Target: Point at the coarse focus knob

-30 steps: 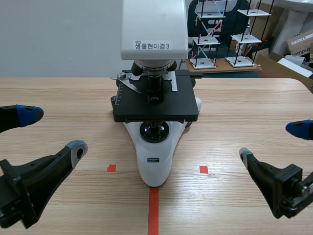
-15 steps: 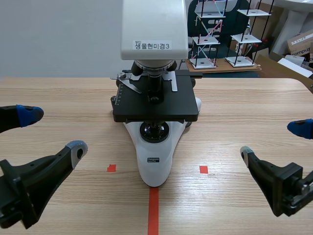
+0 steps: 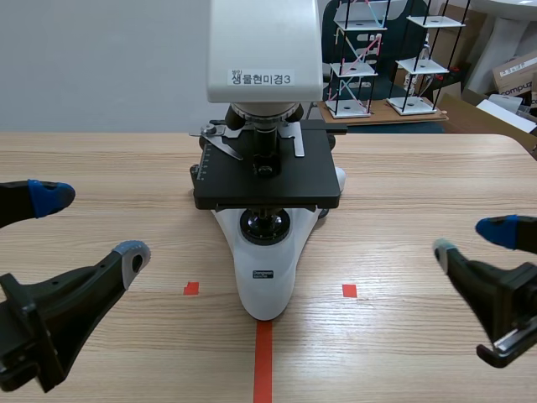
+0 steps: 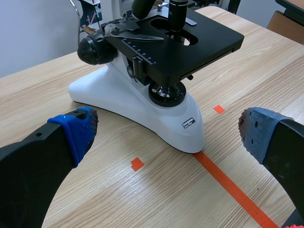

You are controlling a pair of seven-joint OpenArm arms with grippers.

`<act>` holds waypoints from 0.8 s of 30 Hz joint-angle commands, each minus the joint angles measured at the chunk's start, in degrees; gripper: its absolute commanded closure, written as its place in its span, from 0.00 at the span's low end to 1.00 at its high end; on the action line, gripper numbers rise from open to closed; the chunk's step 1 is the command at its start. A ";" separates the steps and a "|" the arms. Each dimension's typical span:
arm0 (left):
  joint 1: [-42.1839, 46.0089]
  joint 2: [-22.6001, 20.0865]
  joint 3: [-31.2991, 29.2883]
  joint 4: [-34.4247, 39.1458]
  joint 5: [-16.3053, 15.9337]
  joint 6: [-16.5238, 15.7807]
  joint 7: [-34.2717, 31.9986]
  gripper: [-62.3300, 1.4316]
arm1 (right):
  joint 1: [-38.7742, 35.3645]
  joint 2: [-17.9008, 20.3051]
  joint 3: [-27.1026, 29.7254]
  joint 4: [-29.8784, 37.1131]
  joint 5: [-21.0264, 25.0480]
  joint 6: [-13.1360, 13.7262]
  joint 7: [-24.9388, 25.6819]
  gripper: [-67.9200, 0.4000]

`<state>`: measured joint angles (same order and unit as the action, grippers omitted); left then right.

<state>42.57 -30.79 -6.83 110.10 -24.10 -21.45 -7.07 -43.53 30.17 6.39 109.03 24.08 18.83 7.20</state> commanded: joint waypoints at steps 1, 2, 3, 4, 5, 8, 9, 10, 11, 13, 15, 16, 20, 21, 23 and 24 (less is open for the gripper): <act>0.42 0.26 -0.31 0.35 -0.55 -0.09 -0.76 0.00 | 0.55 0.61 0.66 1.16 0.63 -0.02 0.87 0.82; 0.42 0.26 -0.31 0.35 -0.55 -0.09 -0.76 0.00 | 0.55 0.59 0.66 1.16 0.66 -0.02 0.90 0.94; 0.42 0.26 -0.31 0.35 -0.55 -0.09 -0.76 0.00 | 0.68 0.59 0.66 1.16 0.68 0.00 1.14 1.00; 0.42 0.26 -0.31 0.35 -0.55 -0.09 -0.76 0.00 | 0.87 0.59 0.66 1.16 0.85 0.00 1.64 0.99; 0.42 0.26 -0.31 0.35 -0.55 -0.09 -0.76 0.00 | 1.31 0.59 0.66 1.16 0.85 0.13 2.19 0.99; 0.42 0.28 -0.31 0.35 -0.55 -0.09 -0.76 0.00 | 4.02 0.59 0.66 1.16 2.27 0.48 2.25 0.99; 0.42 0.28 -0.31 0.35 -0.55 -0.09 -0.74 0.00 | 5.18 0.59 0.66 1.18 3.32 0.46 2.03 0.99; 0.42 0.28 -0.31 0.35 -0.55 -0.09 -0.76 0.00 | 6.54 0.59 0.66 1.22 4.59 0.46 1.57 0.99; 0.42 0.28 -0.31 0.35 -0.55 -0.09 -0.76 0.00 | 7.89 0.59 0.66 1.44 5.81 0.46 0.57 0.99; 0.42 0.28 -0.31 0.35 -0.55 -0.09 -0.76 0.00 | 10.80 0.59 0.66 2.40 7.61 0.46 -2.12 0.99; 0.42 0.28 -0.31 0.35 -0.55 -0.09 -0.76 0.00 | 13.66 0.59 0.66 3.43 8.79 0.44 -4.44 0.99; 0.42 0.28 -0.31 0.35 -0.55 -0.09 -0.76 0.00 | 15.23 0.59 0.66 3.80 9.29 0.42 -5.49 0.99; 0.42 0.28 -0.31 0.35 -0.55 -0.09 -0.76 0.00 | 21.94 0.61 -0.79 3.96 10.29 -1.14 -10.03 0.99; 0.42 0.28 -0.31 0.35 -0.55 -0.09 -0.76 0.00 | 23.69 0.61 -1.66 3.96 10.29 -1.79 -11.19 0.99; 0.42 0.28 -0.31 0.35 -0.55 -0.09 -0.76 0.00 | 27.28 0.61 -3.98 3.96 10.27 -2.58 -12.96 0.99; 0.42 0.28 -0.31 0.35 -0.55 -0.09 -0.76 0.00 | 29.09 0.61 -5.40 3.96 10.27 -2.89 -13.62 0.99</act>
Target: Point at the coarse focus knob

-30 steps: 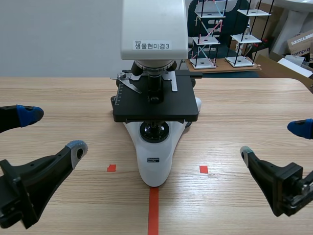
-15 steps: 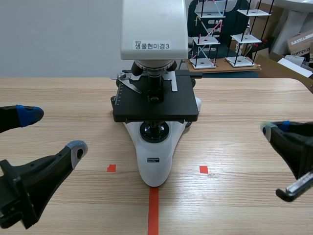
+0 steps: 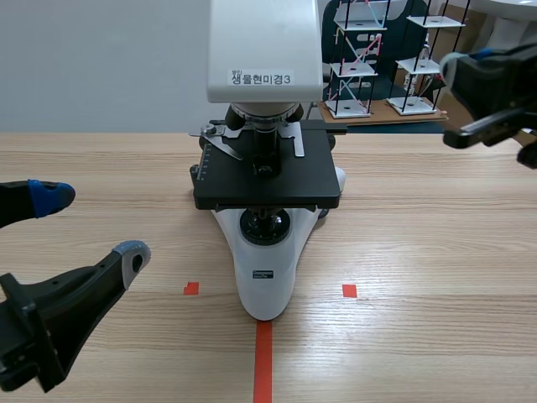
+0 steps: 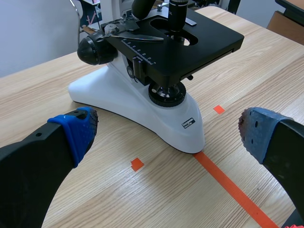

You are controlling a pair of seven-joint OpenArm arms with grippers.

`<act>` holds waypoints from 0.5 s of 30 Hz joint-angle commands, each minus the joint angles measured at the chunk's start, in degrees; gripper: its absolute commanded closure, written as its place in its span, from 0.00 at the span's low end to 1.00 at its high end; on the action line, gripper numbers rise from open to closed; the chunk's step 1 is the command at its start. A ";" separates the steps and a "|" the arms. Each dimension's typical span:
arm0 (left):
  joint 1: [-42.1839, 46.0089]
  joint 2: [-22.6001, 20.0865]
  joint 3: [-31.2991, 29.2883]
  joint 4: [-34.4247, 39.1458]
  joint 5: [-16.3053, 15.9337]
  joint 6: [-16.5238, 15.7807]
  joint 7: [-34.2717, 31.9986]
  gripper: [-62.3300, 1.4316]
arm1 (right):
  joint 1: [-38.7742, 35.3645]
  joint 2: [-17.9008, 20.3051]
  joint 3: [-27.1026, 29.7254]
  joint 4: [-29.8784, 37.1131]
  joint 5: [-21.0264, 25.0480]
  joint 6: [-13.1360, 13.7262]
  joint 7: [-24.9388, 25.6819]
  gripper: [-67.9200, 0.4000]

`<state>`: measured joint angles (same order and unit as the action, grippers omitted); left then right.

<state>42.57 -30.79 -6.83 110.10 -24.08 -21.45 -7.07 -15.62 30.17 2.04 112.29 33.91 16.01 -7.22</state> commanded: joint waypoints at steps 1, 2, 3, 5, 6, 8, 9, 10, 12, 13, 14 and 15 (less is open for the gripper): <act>0.42 0.28 -0.31 0.35 -0.55 -0.09 -0.76 0.00 | 2.86 0.61 -2.38 0.70 0.42 -0.44 0.11 0.99; 0.42 0.28 -0.31 0.35 -0.55 -0.09 -0.76 0.00 | 4.52 0.61 -3.74 0.70 0.42 -1.29 -0.76 0.99; 0.42 0.28 -0.31 0.35 -0.55 -0.09 -0.76 0.00 | 6.01 0.61 -5.05 0.68 0.35 -2.47 -1.44 0.99; 0.42 0.28 -0.31 0.35 -0.55 -0.09 -0.76 0.00 | 8.57 0.59 -7.43 0.37 -0.83 -4.35 -2.21 0.99; 0.42 0.28 -0.31 0.35 -0.55 -0.09 -0.76 0.00 | 9.77 0.59 -8.50 0.11 -1.51 -4.68 -2.38 0.99; 0.42 0.28 -0.31 0.35 -0.55 -0.09 -0.76 0.00 | 11.96 0.59 -10.47 -0.87 -2.27 -4.68 -2.86 0.99; 0.42 0.28 -0.31 0.35 -0.55 -0.09 -0.76 0.00 | 12.94 0.59 -11.34 -1.68 -2.38 -4.68 -3.02 0.99; 0.42 0.28 -0.31 0.35 -0.55 -0.09 -0.76 0.00 | 13.94 0.55 -12.13 -2.69 -2.43 -4.68 -3.04 0.99; 0.42 0.28 -0.31 0.35 -0.55 -0.09 -0.76 0.00 | 15.85 -0.11 -13.22 -5.27 -2.43 -4.94 -3.56 0.99; 0.42 0.28 -0.31 0.35 -0.55 -0.09 -0.76 0.00 | 16.83 -0.48 -13.64 -6.84 -2.40 -5.09 -3.69 0.99; 0.42 0.28 -0.31 0.35 -0.55 -0.09 -0.76 0.00 | 17.88 -0.81 -14.12 -8.52 -2.40 -5.11 -3.69 0.99; 0.42 0.28 -0.31 0.35 -0.55 -0.09 -0.76 0.00 | 18.86 -1.18 -14.51 -10.14 -2.40 -5.11 -3.82 0.99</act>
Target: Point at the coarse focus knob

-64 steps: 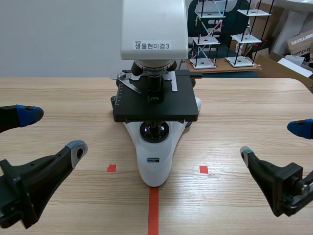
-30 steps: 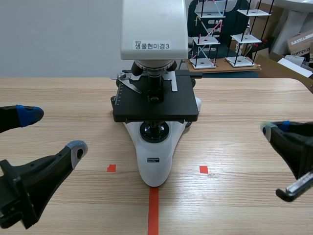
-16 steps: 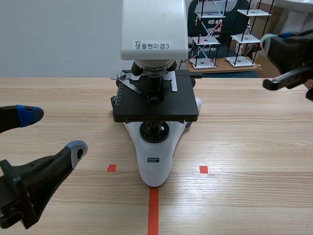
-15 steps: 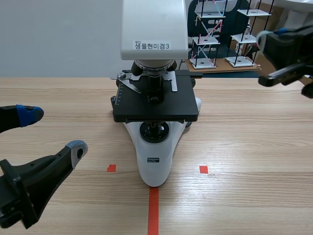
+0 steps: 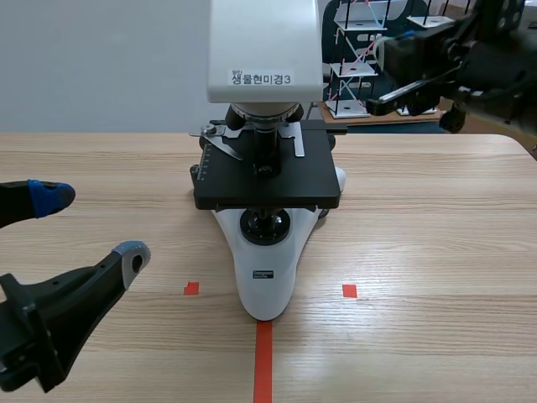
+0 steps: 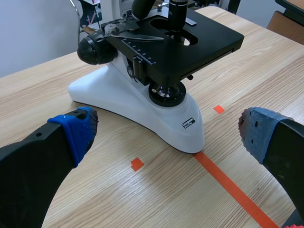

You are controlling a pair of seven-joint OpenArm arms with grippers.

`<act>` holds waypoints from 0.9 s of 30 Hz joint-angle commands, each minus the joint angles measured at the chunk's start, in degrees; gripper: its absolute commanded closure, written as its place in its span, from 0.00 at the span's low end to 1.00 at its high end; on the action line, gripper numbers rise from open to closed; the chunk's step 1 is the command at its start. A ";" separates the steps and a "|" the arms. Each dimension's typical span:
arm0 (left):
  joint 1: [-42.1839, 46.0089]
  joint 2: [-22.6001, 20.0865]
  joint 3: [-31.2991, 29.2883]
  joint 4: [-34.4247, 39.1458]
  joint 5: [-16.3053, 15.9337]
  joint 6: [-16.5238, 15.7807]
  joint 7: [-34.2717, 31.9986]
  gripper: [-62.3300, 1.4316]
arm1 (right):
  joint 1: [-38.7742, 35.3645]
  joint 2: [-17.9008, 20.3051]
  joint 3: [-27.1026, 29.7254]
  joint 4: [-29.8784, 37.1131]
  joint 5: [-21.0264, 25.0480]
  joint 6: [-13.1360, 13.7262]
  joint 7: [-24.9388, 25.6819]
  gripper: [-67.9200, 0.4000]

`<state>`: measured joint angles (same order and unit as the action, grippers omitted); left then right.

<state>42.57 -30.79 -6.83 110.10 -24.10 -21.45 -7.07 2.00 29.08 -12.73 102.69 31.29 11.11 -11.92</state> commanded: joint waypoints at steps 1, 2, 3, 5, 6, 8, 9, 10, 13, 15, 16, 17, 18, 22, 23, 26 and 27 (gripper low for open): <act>0.42 0.28 -0.31 0.35 -0.52 -0.09 -0.76 0.00 | 2.32 -0.44 -0.09 -2.16 0.24 -0.20 0.66 0.99; 0.42 0.28 -0.31 0.35 -0.52 -0.09 -0.76 0.00 | 3.32 -0.83 -0.44 -3.63 0.26 -0.20 0.63 0.99; 0.42 0.28 -0.31 0.35 -0.52 -0.09 -0.76 0.00 | 4.37 -1.14 -0.76 -5.11 0.35 -0.17 0.61 0.99; 0.42 0.28 -0.31 0.35 -0.55 -0.09 -0.76 0.00 | 6.51 -1.51 -1.70 -7.52 0.44 0.11 0.37 0.99; 0.42 0.28 -0.31 0.35 -0.55 -0.09 -0.76 0.00 | 7.54 -1.70 -2.19 -8.48 0.44 0.22 -0.09 0.99; 0.42 0.28 -0.31 0.35 -0.55 -0.09 -0.76 0.00 | 9.66 -2.12 -3.21 -10.10 0.44 0.33 -1.20 0.99; 0.42 0.28 -0.31 0.35 -0.55 -0.09 -0.76 0.00 | 10.69 -2.29 -3.80 -10.82 0.44 0.46 -1.36 0.99; 0.42 0.28 -0.31 0.35 -0.55 -0.09 -0.76 0.00 | 11.63 -2.58 -4.22 -11.43 0.44 0.46 -1.57 0.99; 0.42 0.28 -0.31 0.35 -0.55 -0.09 -0.76 0.00 | 14.58 -3.76 -5.03 -13.73 0.44 0.48 -3.17 0.99; 0.42 0.28 -0.31 0.35 -0.55 -0.09 -0.76 0.00 | 16.41 -4.66 -5.40 -15.28 0.46 0.48 -5.27 0.99; 0.42 0.28 -0.31 0.35 -0.55 -0.09 -0.79 0.00 | 17.20 -5.01 -5.53 -16.00 0.57 0.55 -6.56 0.99; 0.42 0.28 -0.31 0.35 -0.55 -0.09 -0.76 0.00 | 17.92 -5.29 -5.73 -16.68 0.94 1.01 -7.63 0.99; 0.42 0.28 -0.31 0.35 -0.55 -0.09 -0.76 0.00 | 18.51 -5.57 -5.92 -17.33 1.33 1.38 -8.83 0.99; 0.42 0.28 -0.31 0.35 -0.55 -0.09 -0.76 0.00 | 20.44 -6.40 -6.78 -18.95 1.97 3.87 -12.31 0.99; 0.42 0.28 -0.31 0.35 -0.55 -0.09 -0.76 0.00 | 20.92 -6.67 -6.99 -19.17 1.95 3.91 -13.73 0.99; 0.42 0.28 -0.31 0.35 -0.55 -0.09 -0.76 0.00 | 22.29 -7.19 -7.63 -19.30 2.23 4.33 -18.56 0.99; 0.42 0.28 -0.31 0.35 -0.55 -0.09 -0.76 0.00 | 22.51 -7.21 -7.61 -19.30 2.82 5.07 -18.86 0.99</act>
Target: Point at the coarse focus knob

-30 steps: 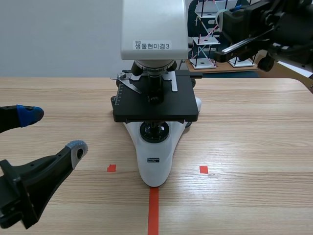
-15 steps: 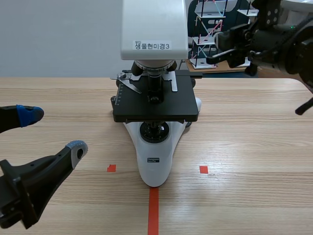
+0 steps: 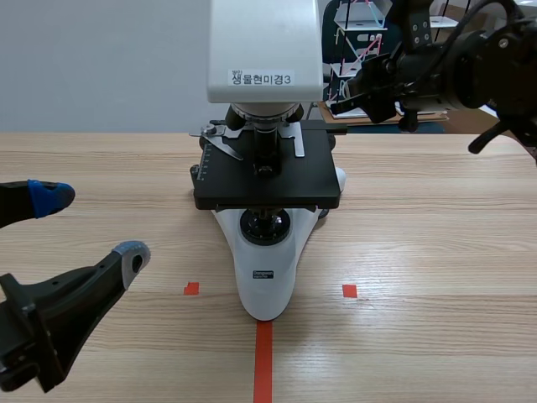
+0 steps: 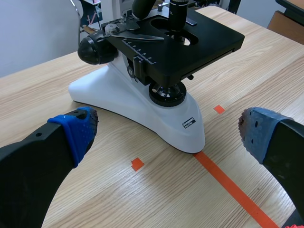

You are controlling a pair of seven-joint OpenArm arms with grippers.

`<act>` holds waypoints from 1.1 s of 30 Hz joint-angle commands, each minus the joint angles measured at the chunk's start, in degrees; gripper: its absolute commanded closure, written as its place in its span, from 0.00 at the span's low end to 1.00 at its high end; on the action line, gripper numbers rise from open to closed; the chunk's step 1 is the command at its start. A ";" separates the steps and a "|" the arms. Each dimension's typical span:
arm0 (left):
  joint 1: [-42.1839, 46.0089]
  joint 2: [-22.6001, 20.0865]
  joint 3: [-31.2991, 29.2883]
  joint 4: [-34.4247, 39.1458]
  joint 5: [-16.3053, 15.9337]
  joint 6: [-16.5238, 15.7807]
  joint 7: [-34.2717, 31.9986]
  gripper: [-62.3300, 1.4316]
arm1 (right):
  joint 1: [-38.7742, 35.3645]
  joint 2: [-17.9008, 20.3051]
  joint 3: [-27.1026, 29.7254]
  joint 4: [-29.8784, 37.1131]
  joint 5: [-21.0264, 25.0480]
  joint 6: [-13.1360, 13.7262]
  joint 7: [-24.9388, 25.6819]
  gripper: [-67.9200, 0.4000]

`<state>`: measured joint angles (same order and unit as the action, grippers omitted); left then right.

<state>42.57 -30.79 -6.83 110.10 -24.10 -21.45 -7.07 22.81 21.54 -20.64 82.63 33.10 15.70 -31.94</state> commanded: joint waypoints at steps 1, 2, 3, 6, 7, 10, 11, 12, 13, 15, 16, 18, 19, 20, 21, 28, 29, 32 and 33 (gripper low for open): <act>0.42 0.28 -0.31 0.35 -0.55 -0.09 -0.76 0.00 | 1.81 0.35 0.31 0.76 1.38 0.57 1.18 0.99; 0.42 0.28 -0.31 0.35 -0.55 -0.09 -0.76 0.00 | 1.86 0.35 0.33 0.76 1.55 0.61 1.20 0.99; 0.42 0.28 -0.31 0.35 -0.55 -0.09 -0.74 0.00 | 1.97 0.35 0.33 0.76 1.68 0.61 1.20 0.99; 0.42 0.28 -0.31 0.35 -0.55 -0.09 -0.76 0.00 | 1.97 0.33 0.33 0.76 1.68 0.61 1.40 0.99; 0.42 0.28 -0.31 0.35 -0.55 -0.09 -0.76 0.00 | 1.97 0.33 0.33 0.76 1.68 0.61 1.40 0.99; 0.42 0.28 -0.31 0.35 -0.55 -0.09 -0.76 0.00 | 1.97 0.35 0.33 0.76 1.68 0.61 1.44 0.99; 0.42 0.28 -0.31 0.35 -0.55 -0.09 -0.76 0.00 | 1.97 0.35 0.33 0.76 1.68 0.61 1.44 0.99; 0.42 0.28 -0.31 0.35 -0.55 -0.09 -0.76 0.00 | 1.97 0.35 0.33 0.76 1.68 0.61 1.44 0.99; 0.42 0.28 -0.31 0.35 -0.55 -0.09 -0.76 0.00 | 1.95 0.35 0.33 0.76 1.68 0.61 1.44 0.99; 0.42 0.28 -0.31 0.35 -0.55 -0.09 -0.76 0.00 | 1.95 0.35 0.33 0.76 1.68 0.61 1.55 0.99; 0.42 0.28 -0.31 0.35 -0.55 -0.09 -0.76 0.00 | 1.90 0.35 0.33 0.76 1.68 0.61 1.66 0.99; 0.42 0.28 -0.31 0.35 -0.55 -0.09 -0.76 0.00 | 1.81 0.35 0.33 0.76 1.68 0.59 1.68 0.99; 0.42 0.28 -0.31 0.35 -0.55 -0.09 -0.76 0.00 | 1.79 0.35 0.33 0.76 1.68 0.59 1.79 0.99; 0.42 0.28 -0.31 0.35 -0.55 -0.09 -0.76 0.00 | 1.77 0.35 0.33 0.76 1.68 0.59 1.79 0.99; 0.42 0.28 -0.31 0.35 -0.55 -0.09 -0.76 0.00 | 1.75 0.35 0.33 0.76 1.68 0.59 1.79 0.99; 0.42 0.28 -0.31 0.35 -0.55 -0.09 -0.76 0.00 | 1.75 0.35 0.31 0.76 1.68 0.59 1.79 0.99; 0.42 0.28 -0.31 0.35 -0.55 -0.09 -0.76 0.00 | 1.75 0.35 0.31 0.76 1.68 0.59 1.79 0.99; 0.42 0.28 -0.31 0.35 -0.55 -0.09 -0.76 0.00 | 1.75 0.35 0.31 0.76 1.68 0.59 1.79 0.99; 0.42 0.28 -0.31 0.35 -0.55 -0.09 -0.76 0.00 | 1.75 0.35 0.31 0.76 1.68 0.59 1.79 0.99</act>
<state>42.57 -30.79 -6.83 110.10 -24.10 -21.45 -7.07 23.27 21.43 -20.71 82.65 34.37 16.32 -30.89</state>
